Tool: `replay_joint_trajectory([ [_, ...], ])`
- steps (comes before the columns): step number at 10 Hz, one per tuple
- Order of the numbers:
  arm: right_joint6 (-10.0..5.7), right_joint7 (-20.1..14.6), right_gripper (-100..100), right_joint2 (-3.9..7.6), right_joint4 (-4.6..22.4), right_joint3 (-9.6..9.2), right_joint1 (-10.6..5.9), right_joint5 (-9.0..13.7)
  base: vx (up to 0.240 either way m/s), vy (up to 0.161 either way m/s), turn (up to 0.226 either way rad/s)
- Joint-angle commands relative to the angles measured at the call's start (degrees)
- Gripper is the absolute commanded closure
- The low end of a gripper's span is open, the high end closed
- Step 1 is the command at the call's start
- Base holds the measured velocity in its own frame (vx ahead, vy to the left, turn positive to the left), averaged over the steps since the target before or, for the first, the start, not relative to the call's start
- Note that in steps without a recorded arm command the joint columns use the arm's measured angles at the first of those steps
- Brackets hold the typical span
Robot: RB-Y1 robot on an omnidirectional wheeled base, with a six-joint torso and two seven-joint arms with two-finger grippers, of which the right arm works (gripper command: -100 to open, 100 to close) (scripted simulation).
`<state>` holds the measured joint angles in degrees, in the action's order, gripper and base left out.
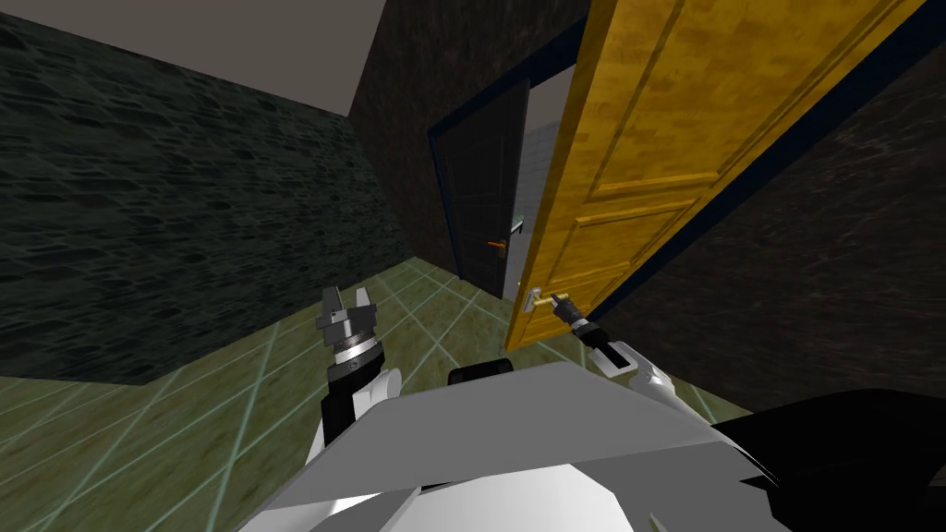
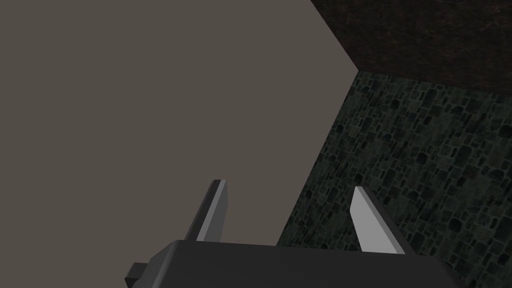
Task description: Pull the door open
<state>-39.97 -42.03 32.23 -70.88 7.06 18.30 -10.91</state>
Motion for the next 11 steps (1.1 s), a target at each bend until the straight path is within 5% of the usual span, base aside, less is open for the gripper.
replay_joint_trajectory([
  [1, -1.15, -0.4, 100, 0.43, 0.5, -0.18, 0.17, -0.1, -0.17, -0.055, 0.134],
  [9, -6.85, -2.5, 100, 2.59, 2.8, -1.08, 1.02, -0.9, -0.204, -0.082, 0.141],
  [10, -6.15, -2.2, 100, 2.72, 2.8, -0.42, 0.94, -0.6, -0.084, -0.035, 0.014],
  [11, -7.26, -2.5, 100, 3.03, 3.4, -0.43, 1.24, -0.8, -0.129, -0.062, 0.106],
])
